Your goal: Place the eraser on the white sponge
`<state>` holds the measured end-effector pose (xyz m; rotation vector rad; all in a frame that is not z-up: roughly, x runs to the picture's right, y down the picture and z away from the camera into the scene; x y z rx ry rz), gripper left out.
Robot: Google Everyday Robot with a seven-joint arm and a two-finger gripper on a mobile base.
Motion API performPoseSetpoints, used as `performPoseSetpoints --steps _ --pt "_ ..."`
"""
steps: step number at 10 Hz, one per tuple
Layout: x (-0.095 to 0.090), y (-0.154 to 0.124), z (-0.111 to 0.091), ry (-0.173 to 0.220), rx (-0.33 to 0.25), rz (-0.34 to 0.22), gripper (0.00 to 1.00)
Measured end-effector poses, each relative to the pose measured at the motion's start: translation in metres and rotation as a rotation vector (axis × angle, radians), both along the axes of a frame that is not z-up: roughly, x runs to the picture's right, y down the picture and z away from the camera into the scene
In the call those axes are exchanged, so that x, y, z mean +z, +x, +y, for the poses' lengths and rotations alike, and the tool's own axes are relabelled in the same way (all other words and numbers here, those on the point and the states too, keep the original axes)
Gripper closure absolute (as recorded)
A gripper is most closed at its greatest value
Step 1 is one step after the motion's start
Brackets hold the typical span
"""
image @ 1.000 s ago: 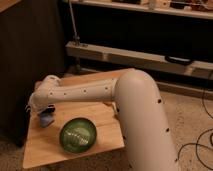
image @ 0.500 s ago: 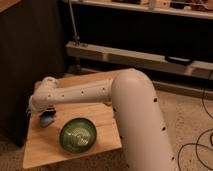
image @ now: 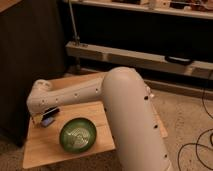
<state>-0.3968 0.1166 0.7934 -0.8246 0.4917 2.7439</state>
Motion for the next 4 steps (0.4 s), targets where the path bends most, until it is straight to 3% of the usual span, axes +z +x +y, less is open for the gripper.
performPoseSetpoints --steps 2,4 --pt "-0.002 0.0 -0.003 -0.041 0.021 -0.021 0.2" --pt "0.001 0.019 -0.027 -0.139 0.113 -0.071 0.2"
